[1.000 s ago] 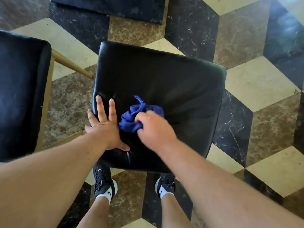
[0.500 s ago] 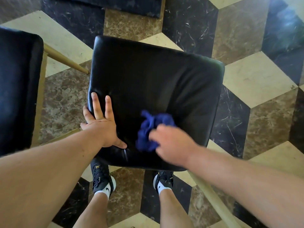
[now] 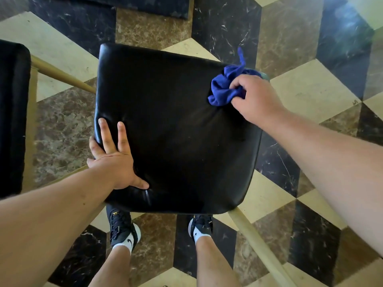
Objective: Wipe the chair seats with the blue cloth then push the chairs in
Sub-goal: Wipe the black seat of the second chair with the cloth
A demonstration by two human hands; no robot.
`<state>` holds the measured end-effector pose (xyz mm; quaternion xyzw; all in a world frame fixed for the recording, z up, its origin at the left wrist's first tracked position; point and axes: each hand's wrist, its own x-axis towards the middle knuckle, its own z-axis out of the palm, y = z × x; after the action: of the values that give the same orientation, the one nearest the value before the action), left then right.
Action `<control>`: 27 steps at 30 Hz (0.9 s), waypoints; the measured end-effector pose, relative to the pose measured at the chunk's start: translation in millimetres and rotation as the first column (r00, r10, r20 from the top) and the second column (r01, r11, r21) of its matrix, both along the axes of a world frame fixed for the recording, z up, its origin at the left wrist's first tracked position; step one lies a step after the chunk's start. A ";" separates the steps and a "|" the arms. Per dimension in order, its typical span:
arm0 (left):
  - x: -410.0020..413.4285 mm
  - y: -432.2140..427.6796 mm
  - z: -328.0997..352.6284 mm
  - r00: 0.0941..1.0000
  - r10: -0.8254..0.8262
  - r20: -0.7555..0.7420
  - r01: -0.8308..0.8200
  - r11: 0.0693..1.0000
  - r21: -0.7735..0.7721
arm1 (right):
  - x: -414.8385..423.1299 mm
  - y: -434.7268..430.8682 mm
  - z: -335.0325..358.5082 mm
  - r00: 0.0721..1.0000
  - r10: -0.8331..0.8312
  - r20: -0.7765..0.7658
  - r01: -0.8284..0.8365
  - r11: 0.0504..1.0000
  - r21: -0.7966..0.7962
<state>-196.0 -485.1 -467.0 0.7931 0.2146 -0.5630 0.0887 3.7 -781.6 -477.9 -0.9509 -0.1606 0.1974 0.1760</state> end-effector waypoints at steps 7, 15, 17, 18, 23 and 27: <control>-4.0 1.5 -5.8 1.000 0.004 0.024 -0.005 1.000 0.013 | -149.2 -29.8 19.5 0.834 0.462 -0.303 -0.481 0.877 0.014; -3.4 -0.2 -4.4 0.999 0.006 0.033 -0.006 1.000 0.014 | -105.5 -60.7 17.7 0.716 0.591 -0.372 -0.652 0.756 -0.054; -2.5 -1.4 -2.3 1.000 0.006 0.030 -0.006 1.000 0.015 | -53.9 -64.9 14.8 0.912 0.329 -0.245 -0.363 0.925 -0.109; -2.0 -2.2 -1.3 1.000 0.004 0.027 -0.005 1.000 0.015 | -31.2 -67.5 13.6 0.963 0.196 -0.185 -0.217 0.970 -0.105; -1.5 -3.4 -2.4 1.000 0.006 0.022 -0.007 1.000 0.018 | -24.7 -54.8 7.3 0.986 -0.156 -0.061 0.155 0.987 -0.031; -2.5 0.0 -7.0 1.000 0.003 0.030 -0.003 1.000 0.020 | -118.3 -44.4 14.7 0.976 0.060 -0.207 -0.071 0.997 -0.043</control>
<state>-198.6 -485.1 -474.0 0.8019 0.2201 -0.5490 0.0848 -114.6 -826.0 -463.2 -0.9238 -0.1677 0.3042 0.1611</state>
